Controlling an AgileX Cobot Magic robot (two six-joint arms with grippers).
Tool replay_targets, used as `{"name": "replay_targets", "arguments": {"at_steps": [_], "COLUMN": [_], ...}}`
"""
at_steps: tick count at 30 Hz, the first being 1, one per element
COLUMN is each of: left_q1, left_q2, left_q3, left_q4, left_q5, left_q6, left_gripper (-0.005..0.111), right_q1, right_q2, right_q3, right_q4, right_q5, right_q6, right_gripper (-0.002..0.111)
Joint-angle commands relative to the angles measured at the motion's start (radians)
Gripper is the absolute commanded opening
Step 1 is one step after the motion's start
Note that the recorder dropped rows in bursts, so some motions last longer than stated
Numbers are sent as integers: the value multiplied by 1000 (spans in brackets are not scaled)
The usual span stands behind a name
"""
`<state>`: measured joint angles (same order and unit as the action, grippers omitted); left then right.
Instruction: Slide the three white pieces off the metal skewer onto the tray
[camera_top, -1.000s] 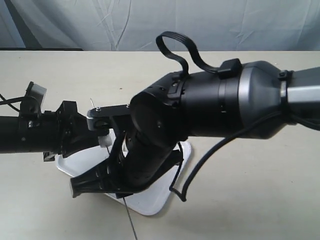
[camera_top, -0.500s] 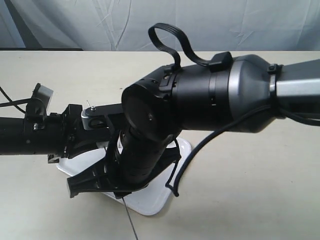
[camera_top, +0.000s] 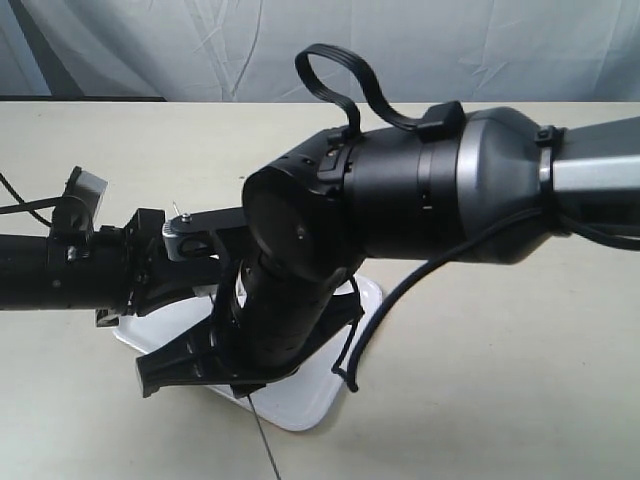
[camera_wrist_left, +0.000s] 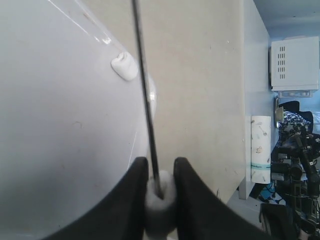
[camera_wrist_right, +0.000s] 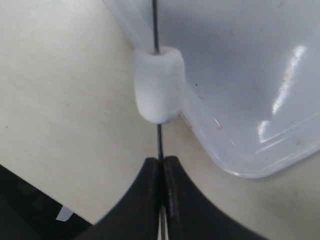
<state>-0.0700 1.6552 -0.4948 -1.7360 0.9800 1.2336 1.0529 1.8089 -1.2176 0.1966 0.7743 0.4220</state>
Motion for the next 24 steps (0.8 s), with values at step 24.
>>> {"name": "replay_targets", "arguments": {"at_steps": [24], "left_q1": [-4], "left_q2": [0], "left_q3": [-34], "left_q4": [-8], "left_q5": [-32], "left_q6": [26], "left_gripper": [8], "right_q1": [-3], "right_q2": [-1], "right_q3": [-4], "right_q4": [-12], "right_q5": [447], "right_q6": [-54], "right_gripper": [-1]}}
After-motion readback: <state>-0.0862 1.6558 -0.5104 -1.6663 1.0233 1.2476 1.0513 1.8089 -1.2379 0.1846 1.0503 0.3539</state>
